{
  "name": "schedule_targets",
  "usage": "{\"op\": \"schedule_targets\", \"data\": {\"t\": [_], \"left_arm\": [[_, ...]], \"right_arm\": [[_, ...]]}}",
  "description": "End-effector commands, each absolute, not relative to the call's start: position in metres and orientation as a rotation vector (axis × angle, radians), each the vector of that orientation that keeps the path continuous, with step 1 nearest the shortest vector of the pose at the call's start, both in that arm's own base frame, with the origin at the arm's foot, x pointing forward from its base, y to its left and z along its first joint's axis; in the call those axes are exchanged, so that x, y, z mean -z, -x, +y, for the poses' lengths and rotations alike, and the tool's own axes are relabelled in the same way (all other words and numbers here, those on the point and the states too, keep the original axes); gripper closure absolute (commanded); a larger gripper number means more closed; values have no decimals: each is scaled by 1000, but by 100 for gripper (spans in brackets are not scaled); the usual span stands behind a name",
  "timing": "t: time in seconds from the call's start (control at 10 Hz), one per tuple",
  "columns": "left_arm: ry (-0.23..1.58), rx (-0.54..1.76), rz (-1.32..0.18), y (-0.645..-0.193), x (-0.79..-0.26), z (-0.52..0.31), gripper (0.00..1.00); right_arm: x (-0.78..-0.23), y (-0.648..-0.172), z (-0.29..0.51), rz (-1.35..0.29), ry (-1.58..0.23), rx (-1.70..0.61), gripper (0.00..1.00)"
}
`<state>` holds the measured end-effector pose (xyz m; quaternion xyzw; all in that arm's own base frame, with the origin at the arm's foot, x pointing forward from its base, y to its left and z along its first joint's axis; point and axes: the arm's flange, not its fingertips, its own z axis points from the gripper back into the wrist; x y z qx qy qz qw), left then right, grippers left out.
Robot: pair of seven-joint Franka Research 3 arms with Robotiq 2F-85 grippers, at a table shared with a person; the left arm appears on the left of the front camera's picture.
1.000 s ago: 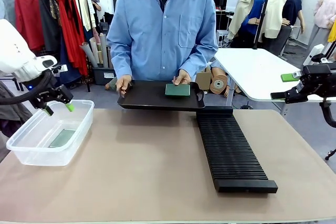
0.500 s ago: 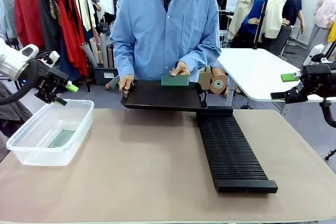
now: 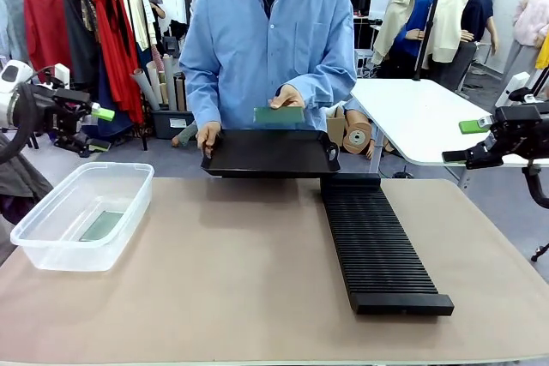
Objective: Sort PCBs into racks and boxes based on the side picked up.
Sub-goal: Pick up the Blank PCB handed by the Human.
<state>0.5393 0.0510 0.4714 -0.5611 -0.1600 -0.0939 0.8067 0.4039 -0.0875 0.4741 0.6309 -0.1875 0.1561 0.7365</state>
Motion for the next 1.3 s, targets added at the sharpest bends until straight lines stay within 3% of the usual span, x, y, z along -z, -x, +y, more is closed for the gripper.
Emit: {"op": "schedule_targets", "data": {"t": [0.0,1.2], "left_arm": [[1238,209,-381,-533,-469,48,0],[1236,196,-360,-539,-472,48,0]], "right_arm": [[-477,-404,-87,-409,-1393,-341,0],[-475,-407,-84,-428,-1392,-333,0]]}}
